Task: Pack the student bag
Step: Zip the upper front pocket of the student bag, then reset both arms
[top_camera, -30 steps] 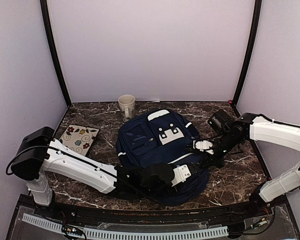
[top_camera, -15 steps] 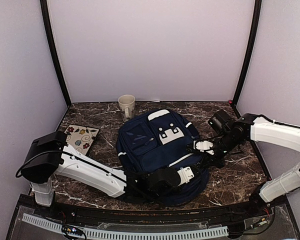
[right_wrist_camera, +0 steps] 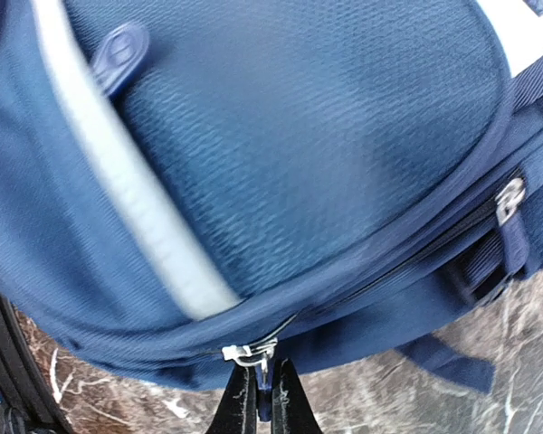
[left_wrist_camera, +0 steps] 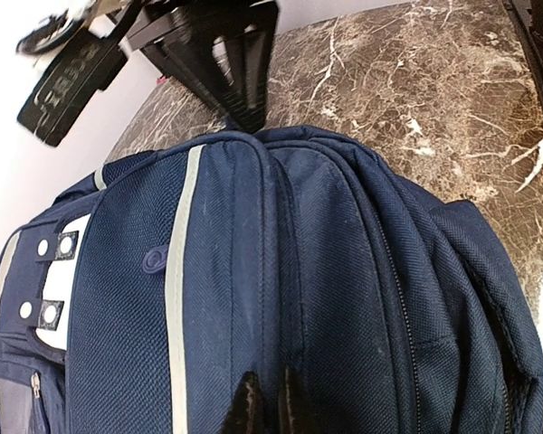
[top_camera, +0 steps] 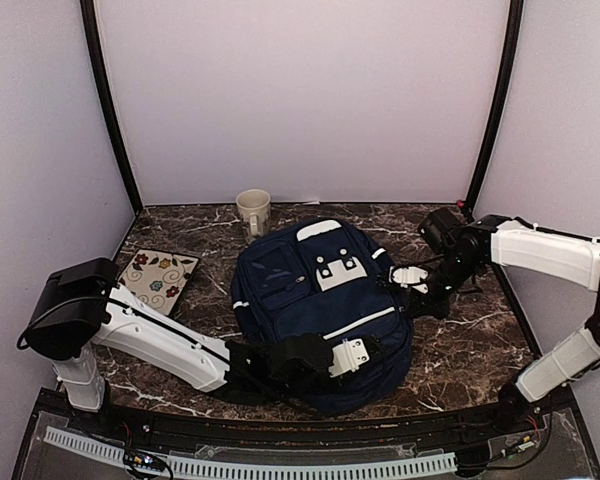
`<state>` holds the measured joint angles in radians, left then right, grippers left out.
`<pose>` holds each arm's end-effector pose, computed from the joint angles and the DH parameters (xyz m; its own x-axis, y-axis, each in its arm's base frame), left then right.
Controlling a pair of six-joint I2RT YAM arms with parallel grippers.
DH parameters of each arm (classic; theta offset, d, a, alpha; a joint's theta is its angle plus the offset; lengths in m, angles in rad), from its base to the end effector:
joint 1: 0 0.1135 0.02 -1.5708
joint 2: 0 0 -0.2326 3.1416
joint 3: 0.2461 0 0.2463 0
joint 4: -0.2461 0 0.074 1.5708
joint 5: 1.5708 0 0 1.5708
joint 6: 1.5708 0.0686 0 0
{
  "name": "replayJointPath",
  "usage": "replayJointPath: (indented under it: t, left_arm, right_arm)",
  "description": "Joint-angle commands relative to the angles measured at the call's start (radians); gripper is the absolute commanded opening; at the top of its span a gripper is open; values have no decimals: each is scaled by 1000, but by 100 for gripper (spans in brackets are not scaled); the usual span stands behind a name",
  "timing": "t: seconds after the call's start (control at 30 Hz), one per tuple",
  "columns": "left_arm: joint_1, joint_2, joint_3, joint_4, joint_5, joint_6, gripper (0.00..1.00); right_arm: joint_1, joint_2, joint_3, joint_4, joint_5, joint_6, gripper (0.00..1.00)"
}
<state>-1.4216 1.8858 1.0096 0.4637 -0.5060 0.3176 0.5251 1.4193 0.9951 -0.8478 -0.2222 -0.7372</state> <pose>0.0944 -0.4043 0.1358 0.1929 0.5543 -0.8096 0.7776 0.4168 0.4707 0.2250 0.1478 0.1651 -0.2458 -0.9002 -0.3595 -0.9594 0.2787 -0.0420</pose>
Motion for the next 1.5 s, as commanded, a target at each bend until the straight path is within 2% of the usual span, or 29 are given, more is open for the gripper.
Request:
replayJointPath:
  t: [0.0, 0.17, 0.37, 0.4, 0.47, 0.57, 0.67, 0.77, 0.83, 0.93, 0.97, 1.0, 1.03, 1.13, 1.2, 1.23, 1.4, 1.47]
  left_arm:
    - [-16, -60, -42, 7, 95, 68, 0]
    - [-15, -58, -53, 56, 108, 110, 0]
    - [-16, -60, -69, 71, 84, 118, 0]
    - [-16, -60, -71, 75, 76, 115, 0]
    - [-16, -60, -65, 68, 49, 101, 1]
    - [-15, -74, -34, 14, 15, 66, 17]
    - [-16, -119, -17, -43, -4, 35, 30]
    - [-16, -202, -31, -82, -27, 15, 40]
    - [-15, -261, -50, -95, -60, 11, 51]
    - [-2, -333, -74, -115, -155, 0, 74]
    - [8, -351, -76, -128, -211, -22, 82]
    - [22, -371, -75, -149, -264, -41, 93]
    - [40, -390, -75, -177, -318, -89, 98]
    - [127, -468, -91, -295, -466, -270, 99]
    - [199, -537, -96, -441, -485, -433, 99]
    - [228, -585, -122, -471, -484, -468, 99]
    - [305, -793, -341, -315, -578, -456, 99]
    - [332, -864, -420, -252, -574, -440, 99]
  right_arm:
    - [-40, 72, 99, 87, 101, 0, 0]
    - [-39, 196, 225, 133, 92, 72, 0]
    - [-40, 210, 204, 193, 138, 99, 0]
    - [-40, 198, 197, 195, 133, 102, 4]
    - [-41, 183, 177, 184, 106, 98, 17]
    - [-42, 83, 165, 160, 86, 92, 33]
    - [-50, -12, 135, 153, 94, 111, 44]
    - [-63, -101, 114, 208, 109, 156, 57]
    - [-75, -155, 99, 268, 105, 206, 64]
    - [-96, -209, 64, 387, 83, 292, 78]
    - [-104, -218, 61, 421, 81, 324, 95]
    - [-114, -219, 66, 443, 82, 357, 99]
    - [-132, -217, 75, 462, 85, 392, 100]
    - [-179, -217, 103, 506, 88, 505, 100]
    - [-200, -233, 89, 547, 59, 534, 100]
    - [-205, -244, 72, 593, 75, 571, 100]
    - [-229, -283, -83, 763, 168, 754, 100]
    - [-253, -292, -152, 805, 153, 741, 100]
